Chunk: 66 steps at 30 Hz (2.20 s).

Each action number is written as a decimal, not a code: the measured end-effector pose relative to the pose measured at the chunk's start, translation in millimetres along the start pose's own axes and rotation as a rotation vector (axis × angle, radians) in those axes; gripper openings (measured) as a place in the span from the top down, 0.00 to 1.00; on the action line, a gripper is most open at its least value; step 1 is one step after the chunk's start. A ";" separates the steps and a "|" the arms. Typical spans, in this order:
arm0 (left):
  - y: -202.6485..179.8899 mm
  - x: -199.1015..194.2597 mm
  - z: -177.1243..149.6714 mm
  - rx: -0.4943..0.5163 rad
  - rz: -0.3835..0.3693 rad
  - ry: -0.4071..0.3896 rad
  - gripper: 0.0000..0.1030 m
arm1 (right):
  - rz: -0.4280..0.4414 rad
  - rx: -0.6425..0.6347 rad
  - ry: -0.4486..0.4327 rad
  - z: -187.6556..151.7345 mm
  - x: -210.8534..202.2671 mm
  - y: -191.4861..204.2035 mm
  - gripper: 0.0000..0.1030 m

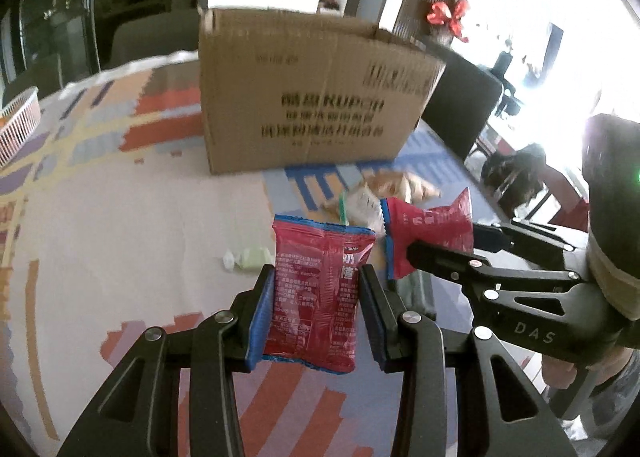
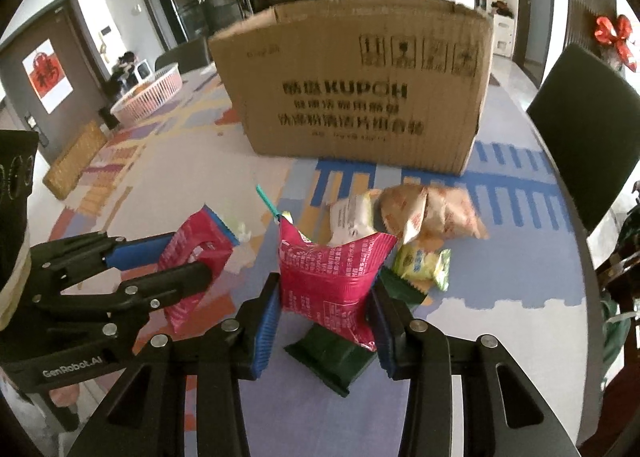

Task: Organize snacks
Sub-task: 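Lift both bags and carry them toward the cardboard box, then open both tools over the box to drop the two bags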

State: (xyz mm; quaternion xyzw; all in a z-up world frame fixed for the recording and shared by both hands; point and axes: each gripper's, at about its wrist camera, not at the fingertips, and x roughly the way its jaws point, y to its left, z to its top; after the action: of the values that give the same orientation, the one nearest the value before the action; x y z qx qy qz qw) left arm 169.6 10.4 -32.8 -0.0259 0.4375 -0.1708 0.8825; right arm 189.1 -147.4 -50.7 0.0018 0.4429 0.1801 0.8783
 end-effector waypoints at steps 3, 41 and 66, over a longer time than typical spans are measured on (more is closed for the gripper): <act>-0.7 -10.7 9.7 -0.004 0.004 -0.039 0.61 | -0.002 0.005 -0.036 7.6 -11.0 -1.1 0.59; 8.8 -15.7 190.8 0.021 0.049 -0.208 0.61 | -0.050 0.018 -0.297 180.5 -53.8 -34.0 0.59; 5.3 -36.4 167.5 0.049 0.148 -0.244 0.35 | -0.118 -0.023 -0.305 167.5 -49.2 -29.7 0.37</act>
State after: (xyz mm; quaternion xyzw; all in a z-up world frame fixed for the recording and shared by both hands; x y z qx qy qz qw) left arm 281.5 9.8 97.1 0.0078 0.3235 -0.1114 0.9396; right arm 302.2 -164.6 84.6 -0.0071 0.3017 0.1311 0.9443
